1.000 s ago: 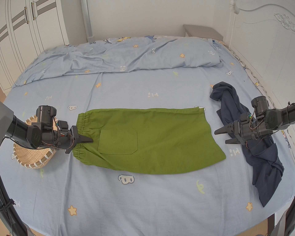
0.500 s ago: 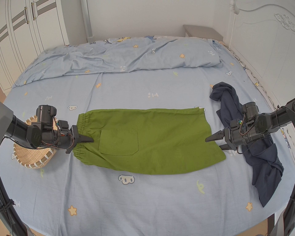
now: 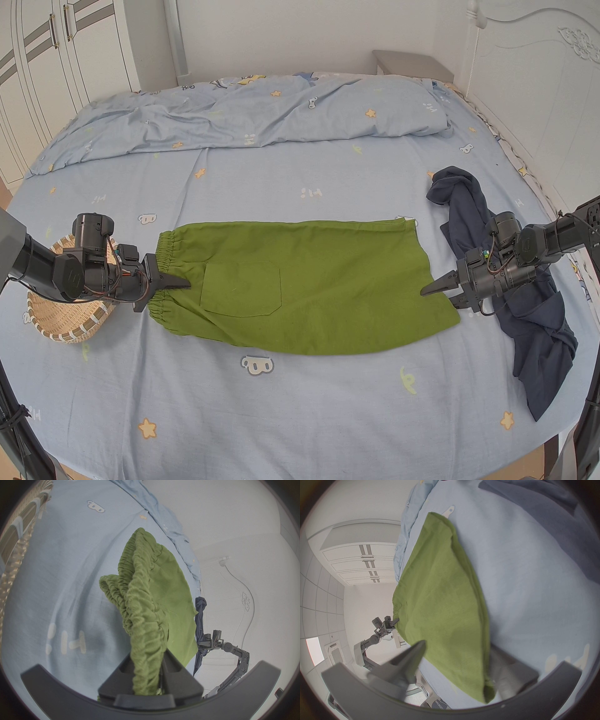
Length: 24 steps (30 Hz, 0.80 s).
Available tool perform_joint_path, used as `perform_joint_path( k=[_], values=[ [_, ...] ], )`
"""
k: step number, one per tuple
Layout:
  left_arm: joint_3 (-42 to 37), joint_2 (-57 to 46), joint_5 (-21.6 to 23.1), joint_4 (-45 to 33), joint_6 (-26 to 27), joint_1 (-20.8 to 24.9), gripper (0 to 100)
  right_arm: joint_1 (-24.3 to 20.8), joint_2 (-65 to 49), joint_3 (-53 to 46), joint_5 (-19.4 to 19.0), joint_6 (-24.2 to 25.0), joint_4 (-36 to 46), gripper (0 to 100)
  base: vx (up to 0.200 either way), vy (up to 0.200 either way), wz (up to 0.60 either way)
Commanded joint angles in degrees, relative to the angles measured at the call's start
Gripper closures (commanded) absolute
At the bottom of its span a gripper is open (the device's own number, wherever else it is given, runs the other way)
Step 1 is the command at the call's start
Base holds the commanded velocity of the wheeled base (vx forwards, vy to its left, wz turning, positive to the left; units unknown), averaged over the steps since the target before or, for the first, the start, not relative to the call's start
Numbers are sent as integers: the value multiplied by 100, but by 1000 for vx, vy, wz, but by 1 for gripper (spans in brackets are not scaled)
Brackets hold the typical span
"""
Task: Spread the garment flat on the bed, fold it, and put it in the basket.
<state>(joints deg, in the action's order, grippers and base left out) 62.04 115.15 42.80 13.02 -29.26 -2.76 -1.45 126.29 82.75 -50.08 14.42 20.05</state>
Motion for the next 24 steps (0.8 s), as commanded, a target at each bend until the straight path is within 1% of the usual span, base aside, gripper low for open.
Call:
perform_joint_path(
  k=[1, 9, 13, 15, 16, 18, 20, 21, 24],
  values=[
    [10, 7, 0, -1, -1, -6, 100, 92, 141, 110, -19, -10, -10, 100, 0, 0, 0],
    [36, 60, 0, -10, -1, -50, 100, 215, 167, 136, -28, -45, 16, 100, 0, 0, 0],
    [72, -10, 9, -195, -10, -67, 100, 224, -96, -4, -28, -168, 227, 100, 0, 0, 0],
    [142, -151, 9, -537, 17, -173, 100, 224, -553, -154, -55, -431, 464, 100, 0, 0, 0],
    [142, -160, 18, -564, 25, -173, 100, 224, -580, -163, -55, -449, 482, 100, 0, 0, 0],
    [107, -309, 62, -924, 87, -243, 100, 224, -861, -224, -90, -634, 790, 100, 0, 0, 0],
    [63, -353, 79, -1047, 148, -269, 100, 224, -1045, -277, -90, -695, 983, 100, 0, 0, 0],
    [-25, -397, 79, -1170, 280, -296, 100, 233, -1274, -435, -99, -818, 1167, 100, 0, 0, 0],
    [-315, -494, 88, -1337, 605, -313, 100, 268, -1643, -998, -99, -968, 1176, 100, 0, 0, 0]
  ],
)
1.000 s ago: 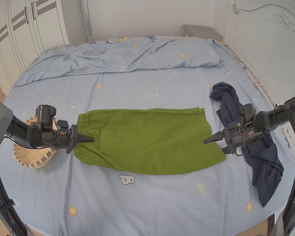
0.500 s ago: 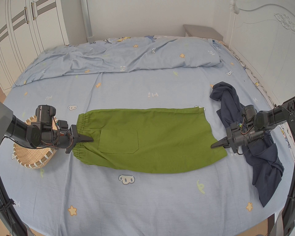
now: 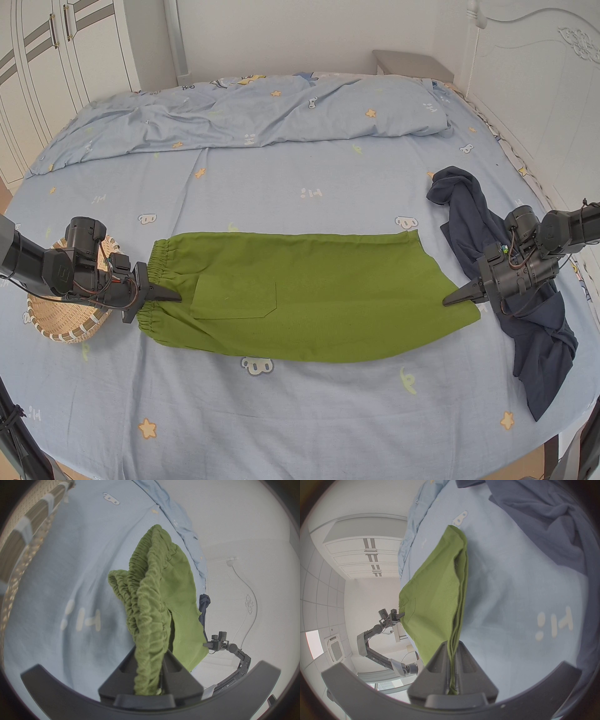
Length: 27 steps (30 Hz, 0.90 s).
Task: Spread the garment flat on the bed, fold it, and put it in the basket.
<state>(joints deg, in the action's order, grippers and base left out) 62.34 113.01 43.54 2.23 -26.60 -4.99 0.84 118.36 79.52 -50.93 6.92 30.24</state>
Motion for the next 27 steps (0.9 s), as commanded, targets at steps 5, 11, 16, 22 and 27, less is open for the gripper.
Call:
perform_joint_path(
  k=[5, 11, 16, 22, 27],
  values=[
    [-1207, -560, 5, -337, 797, -108, 100, 21, -1280, -1905, 4, -244, -107, 100, 0, 0, 0],
    [-2314, -886, 5, -302, 1430, -231, 100, -128, -1728, -3847, 22, -235, -1539, 100, 0, 0, 0],
    [-3070, -1105, -4, -232, 1702, -266, 100, -216, -1790, -4814, 22, -218, -2418, 100, 0, 0, 0],
    [-3404, -1053, -13, 225, 1702, -284, 100, -242, -1544, -5236, 13, -218, -3042, 100, 0, 0, 0],
    [-3448, -1035, -39, 304, 1702, -301, 100, -277, -1377, -5315, 13, -235, -3279, 100, 0, 0, 0]
  ],
)
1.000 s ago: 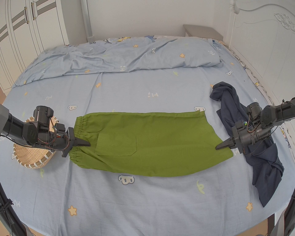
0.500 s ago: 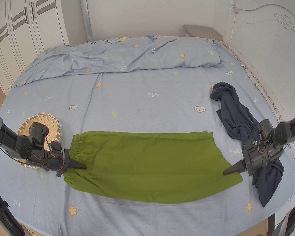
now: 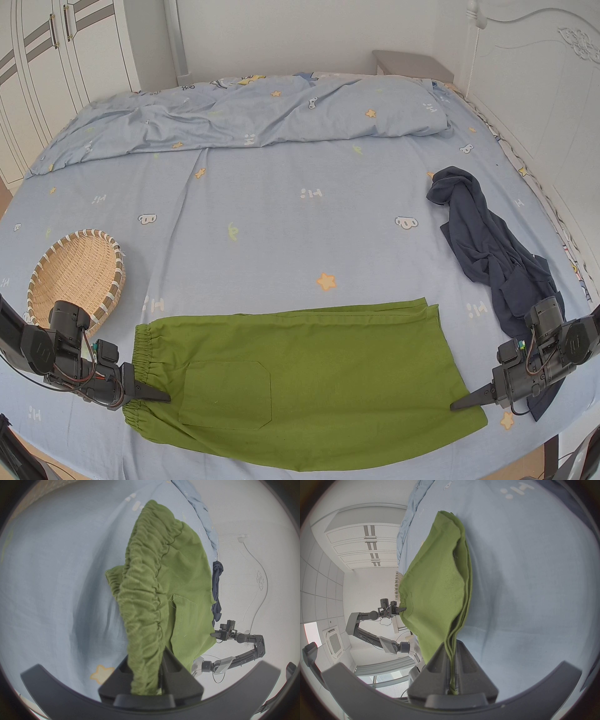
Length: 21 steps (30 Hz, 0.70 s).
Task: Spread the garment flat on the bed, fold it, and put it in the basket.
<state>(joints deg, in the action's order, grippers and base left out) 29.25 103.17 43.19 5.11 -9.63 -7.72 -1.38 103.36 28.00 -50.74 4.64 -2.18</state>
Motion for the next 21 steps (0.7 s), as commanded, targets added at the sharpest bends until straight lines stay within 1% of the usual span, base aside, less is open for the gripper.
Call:
perform_joint_path(
  k=[1, 2, 7, 8, 12, 14, 16, 17, 18, 20, 21],
  values=[
    [-138, -51, -12, 17, 5, -28, 100, -73, 123, -163, -6, 1, -37, 100, 0, 0, 0],
    [-138, -51, -21, 17, 5, -28, 100, -73, 114, -163, -15, 10, -37, 0, 0, 0, 0],
    [-121, -139, -48, -19, -4, -28, 100, -47, 35, -137, 2, 10, -45, 0, 0, 0, 0],
    [-86, -297, -83, -63, -13, -37, 100, -3, -203, -93, 2, 28, -45, 0, 0, 0, 0],
    [-50, -543, -338, -150, -4, -63, 100, 190, -616, 91, 46, 45, -28, 0, 0, 0, 0],
    [11, -693, -637, -212, 5, -72, 100, 357, -897, 346, 64, 98, 16, 0, 0, 0, 0],
    [134, -877, -891, -344, 31, -72, 100, 393, -1187, 636, 90, 247, 78, 0, 0, 0, 0],
    [169, -930, -944, -405, 40, -72, 100, 401, -1284, 707, 108, 309, 104, 0, 0, 0, 0],
    [275, -1062, -1023, -581, 49, -72, 100, 401, -1495, 900, 161, 485, 174, 0, 0, 0, 0],
    [459, -1291, -1050, -959, 119, -90, 100, 357, -1723, 1164, 266, 722, 289, 0, 0, 0, 0],
    [503, -1343, -1050, -1056, 154, -98, 100, 349, -1767, 1208, 284, 757, 306, 0, 0, 0, 0]
  ],
)
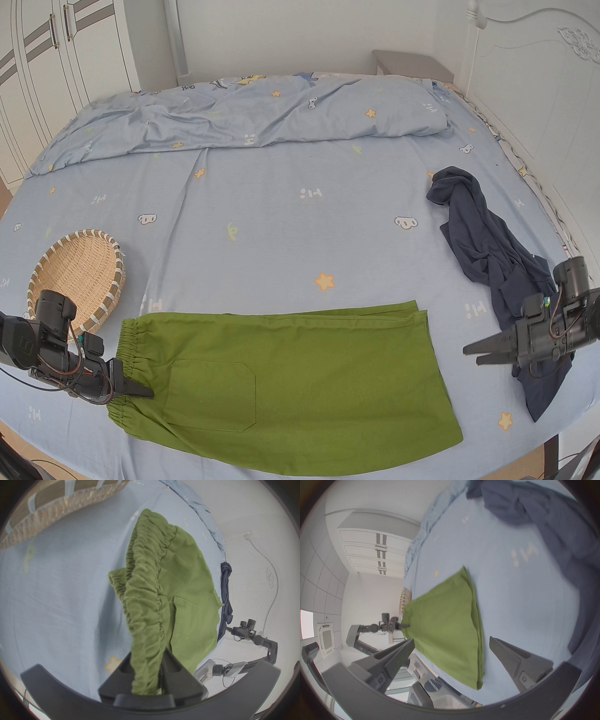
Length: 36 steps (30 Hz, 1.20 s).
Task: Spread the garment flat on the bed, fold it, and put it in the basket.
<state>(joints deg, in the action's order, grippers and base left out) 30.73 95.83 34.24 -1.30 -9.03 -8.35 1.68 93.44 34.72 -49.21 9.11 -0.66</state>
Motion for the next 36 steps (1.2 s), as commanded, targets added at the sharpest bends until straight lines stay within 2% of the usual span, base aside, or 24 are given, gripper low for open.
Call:
perform_joint_path(
  k=[1, 3, 6, 10, 13, 18, 21, 22, 23, 25, 26, 28, 31, 32, 34, 36],
  values=[
    [574, -803, -181, -898, 271, -114, 100, 25, -889, 668, 193, 381, 224, 0, 0, 0, 0],
    [935, -1014, -331, -1566, 525, -220, 100, 34, -1038, 747, 202, 399, 277, 0, 0, 0, 0],
    [1304, -1163, -568, -2102, 692, -360, 100, 25, -1144, 756, 210, 399, 330, 0, 0, 0, 0],
    [1427, -1172, -682, -2190, 1009, -756, 100, -36, -1188, 721, 219, 399, 417, 0, 0, 0, 0],
    [1427, -1154, -700, -2234, 1545, -1107, 100, -45, -1188, 712, 228, 390, 426, 0, 0, 0, 0],
    [1409, -1198, -709, -2313, 1650, -993, 100, -124, -1188, 694, 228, 390, 435, 0, 0, 0, 0],
    [1541, -1523, -717, -2445, 1334, -422, 100, -186, -1197, 694, 228, 390, 488, 0, 0, 0, 0],
    [1541, -1523, -717, -2445, 1334, -422, 100, -186, -1197, 694, 228, 390, 488, 0, 0, 0, 0],
    [1699, -1690, -744, -2550, 974, 9, 100, -203, -1205, 712, 237, 390, 540, 0, 0, 0, 0],
    [1928, -1849, -999, -2708, 604, 571, 100, -256, -1205, 712, 237, 390, 549, 0, 0, 0, 0],
    [1928, -1849, -999, -2708, 604, 571, 100, -256, -1205, 712, 237, 390, 549, 0, 0, 0, 0],
    [2112, -1945, -1482, -2779, 244, 1275, 100, -256, -1205, 712, 237, 381, 558, 0, 0, 0, 0],
    [2306, -1954, -1842, -2735, 7, 1960, 100, -265, -1188, 703, 254, 390, 558, 0, 0, 0, 0],
    [2306, -1954, -1842, -2735, 7, 1960, 100, -265, -1188, 703, 254, 390, 558, 0, 0, 0, 0],
    [2648, -1937, -2124, -2788, -301, 2725, 100, -265, -1170, 703, 263, 381, 549, 0, 0, 0, 0],
    [2763, -1919, -2343, -2779, -397, 3138, 100, -265, -1170, 703, 263, 390, 558, 0, 0, 0, 0]
  ],
)
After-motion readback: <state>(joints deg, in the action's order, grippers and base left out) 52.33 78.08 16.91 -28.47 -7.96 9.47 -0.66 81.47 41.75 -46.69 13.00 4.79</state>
